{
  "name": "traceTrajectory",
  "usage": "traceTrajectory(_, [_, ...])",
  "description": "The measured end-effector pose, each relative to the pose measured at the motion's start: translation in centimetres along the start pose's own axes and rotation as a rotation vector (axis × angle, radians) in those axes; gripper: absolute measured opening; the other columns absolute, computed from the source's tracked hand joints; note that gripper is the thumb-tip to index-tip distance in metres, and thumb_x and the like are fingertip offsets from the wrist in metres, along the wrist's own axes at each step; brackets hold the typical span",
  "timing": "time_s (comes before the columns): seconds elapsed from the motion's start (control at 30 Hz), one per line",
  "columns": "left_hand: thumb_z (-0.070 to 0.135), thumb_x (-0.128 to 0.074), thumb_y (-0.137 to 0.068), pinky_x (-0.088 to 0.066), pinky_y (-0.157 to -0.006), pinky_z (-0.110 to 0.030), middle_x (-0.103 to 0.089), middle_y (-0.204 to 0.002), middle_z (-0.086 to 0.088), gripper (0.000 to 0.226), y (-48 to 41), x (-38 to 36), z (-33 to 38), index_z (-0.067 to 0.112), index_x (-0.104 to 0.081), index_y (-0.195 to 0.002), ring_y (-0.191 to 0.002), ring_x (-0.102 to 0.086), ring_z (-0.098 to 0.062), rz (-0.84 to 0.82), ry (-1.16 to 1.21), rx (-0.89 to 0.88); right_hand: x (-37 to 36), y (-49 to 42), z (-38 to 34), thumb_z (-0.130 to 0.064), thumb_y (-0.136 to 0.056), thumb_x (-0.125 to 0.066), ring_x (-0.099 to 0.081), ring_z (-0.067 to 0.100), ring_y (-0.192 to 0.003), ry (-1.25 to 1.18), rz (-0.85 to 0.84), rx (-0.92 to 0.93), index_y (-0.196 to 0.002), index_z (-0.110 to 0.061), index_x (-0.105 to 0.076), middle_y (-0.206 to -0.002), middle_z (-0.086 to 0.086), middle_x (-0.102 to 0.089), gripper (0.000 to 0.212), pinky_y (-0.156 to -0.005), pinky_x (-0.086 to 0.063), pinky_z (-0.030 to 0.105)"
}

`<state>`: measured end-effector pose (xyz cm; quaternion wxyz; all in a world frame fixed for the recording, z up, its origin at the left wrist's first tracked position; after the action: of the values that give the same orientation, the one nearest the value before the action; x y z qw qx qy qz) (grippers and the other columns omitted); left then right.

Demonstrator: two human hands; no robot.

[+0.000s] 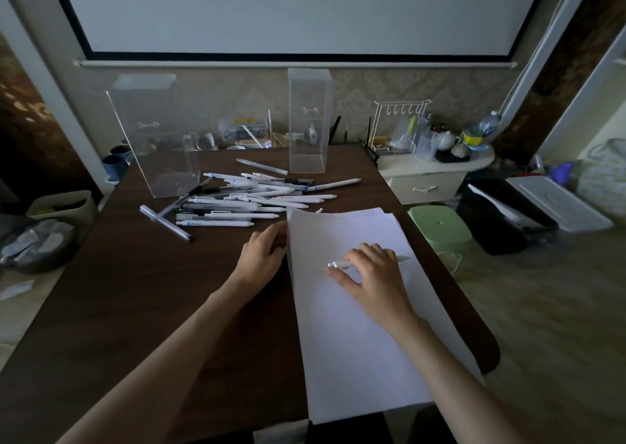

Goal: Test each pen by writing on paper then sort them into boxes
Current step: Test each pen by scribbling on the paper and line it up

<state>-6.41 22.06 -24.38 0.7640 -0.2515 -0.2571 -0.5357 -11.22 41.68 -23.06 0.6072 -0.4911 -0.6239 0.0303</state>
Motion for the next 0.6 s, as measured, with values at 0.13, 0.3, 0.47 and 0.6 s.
traceTrajectory(0.13, [0.022, -0.061, -0.088, -0.032, -0.101, -0.041, -0.049, -0.135, -0.001, 0.056, -0.1, -0.1, -0.1, 0.021, -0.037, -0.139, -0.125, -0.038, -0.023, 0.003, -0.193, 0.045, -0.2, -0.1, 0.1, -0.067, -0.090, -0.032, -0.050, 0.019, -0.066, 0.000, -0.020, -0.020, -0.069, -0.016, -0.055, -0.068, -0.004, -0.051, 0.060, -0.065, -0.036, 0.031])
traceTrajectory(0.3, [0.026, -0.059, -0.090, -0.043, -0.084, -0.037, -0.057, -0.101, 0.000, 0.016, -1.0, 1.2, -0.6, 0.015, -0.063, -0.101, -0.095, -0.052, -0.019, 0.240, -0.231, 0.073, -0.3, 0.0, 0.0, -0.066, -0.090, -0.033, -0.049, 0.019, -0.067, 0.010, -0.029, -0.015, -0.070, -0.017, -0.055, -0.069, -0.005, -0.051, 0.058, -0.066, -0.032, 0.029])
traceTrajectory(0.47, [0.019, -0.059, -0.090, -0.045, -0.085, -0.040, -0.059, -0.106, -0.008, 0.016, -1.7, 3.3, -2.4, 0.011, -0.064, -0.103, -0.097, -0.052, -0.022, 0.346, -0.277, 0.194, -0.2, 0.0, -0.1, -0.066, -0.090, -0.033, -0.051, 0.018, -0.068, 0.027, -0.040, -0.006, -0.072, -0.018, -0.057, -0.070, -0.005, -0.052, 0.057, -0.066, -0.034, 0.029])
traceTrajectory(0.6, [0.023, -0.057, -0.091, -0.038, -0.089, -0.040, -0.051, -0.118, -0.010, 0.029, -0.2, 3.7, -1.9, 0.013, -0.057, -0.119, -0.110, -0.046, -0.027, 0.349, -0.355, 0.107, -0.1, -0.1, -0.3, -0.067, -0.090, -0.034, -0.052, 0.018, -0.068, 0.031, -0.049, 0.014, -0.073, -0.017, -0.058, -0.071, -0.005, -0.053, 0.058, -0.066, -0.031, 0.028])
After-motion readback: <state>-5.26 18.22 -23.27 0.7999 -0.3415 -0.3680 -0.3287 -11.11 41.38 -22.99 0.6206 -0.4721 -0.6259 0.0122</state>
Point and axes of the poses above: each hand's wrist, its own y-axis away from the middle knuckle, its own x-axis out of the back of the hand, z = x × y, the point moved 6 cm from there along -y, towards the middle knuckle
